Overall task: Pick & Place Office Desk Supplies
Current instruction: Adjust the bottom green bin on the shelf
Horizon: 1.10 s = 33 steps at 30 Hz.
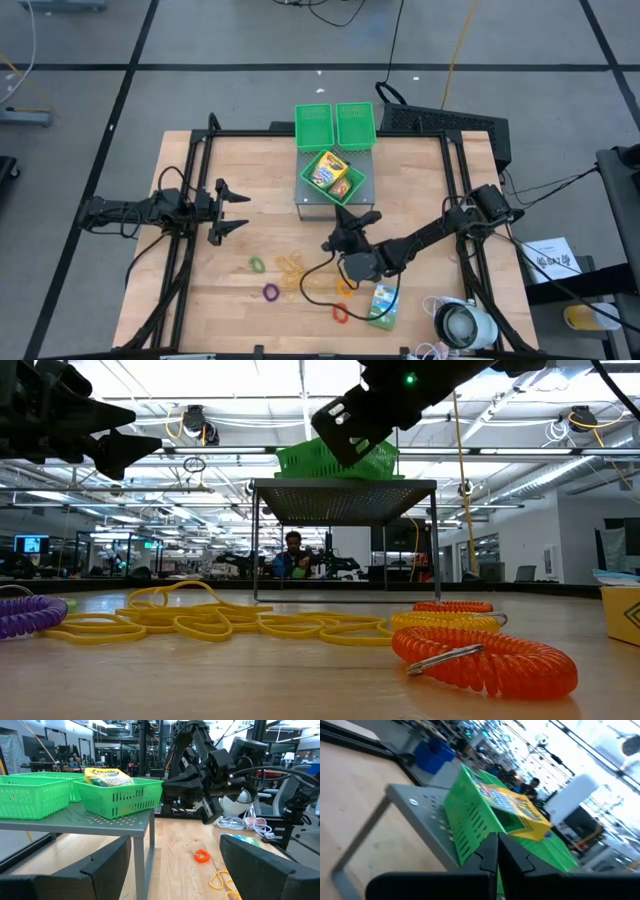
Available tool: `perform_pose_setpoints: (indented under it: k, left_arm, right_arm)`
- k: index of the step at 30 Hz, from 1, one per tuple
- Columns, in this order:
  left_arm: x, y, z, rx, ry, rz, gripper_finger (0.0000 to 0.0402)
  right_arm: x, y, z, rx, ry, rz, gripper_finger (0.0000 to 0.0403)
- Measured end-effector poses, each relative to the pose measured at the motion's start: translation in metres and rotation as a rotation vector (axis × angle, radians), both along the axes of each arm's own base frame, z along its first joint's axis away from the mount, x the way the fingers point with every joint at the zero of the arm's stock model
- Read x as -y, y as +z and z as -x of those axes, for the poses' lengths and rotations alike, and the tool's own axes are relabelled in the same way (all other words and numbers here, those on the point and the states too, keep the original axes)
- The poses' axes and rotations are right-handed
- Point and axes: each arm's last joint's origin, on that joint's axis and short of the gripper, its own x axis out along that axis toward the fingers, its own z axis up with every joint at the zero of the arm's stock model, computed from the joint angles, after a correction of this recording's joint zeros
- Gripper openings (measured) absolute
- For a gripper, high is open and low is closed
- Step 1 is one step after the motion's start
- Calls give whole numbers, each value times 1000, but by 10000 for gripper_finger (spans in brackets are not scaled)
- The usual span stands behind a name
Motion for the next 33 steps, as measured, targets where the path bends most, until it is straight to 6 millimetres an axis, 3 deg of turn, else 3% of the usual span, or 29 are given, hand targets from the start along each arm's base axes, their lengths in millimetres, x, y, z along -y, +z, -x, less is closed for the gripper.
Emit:
perform_pose_setpoints:
  k: [10, 20, 24, 29, 33]
  left_arm:
    - [0, 0, 0, 0, 0, 0, 310]
    - [0, 0, 0, 0, 0, 0, 310]
    - [0, 0, 0, 0, -1, 0, 310]
    - [0, 0, 0, 0, -1, 0, 310]
    - [0, 0, 0, 0, -1, 0, 310]
  right_arm:
    - [0, 1, 1, -49, -46, 37, 0]
    - [-8, 0, 1, 20, 66, -25, 0]
    - [-11, 2, -2, 22, 263, -92, 0]
    - [-10, 12, -5, 27, 673, -329, 0]
    - [-2, 27, 1, -7, 854, -467, 0]
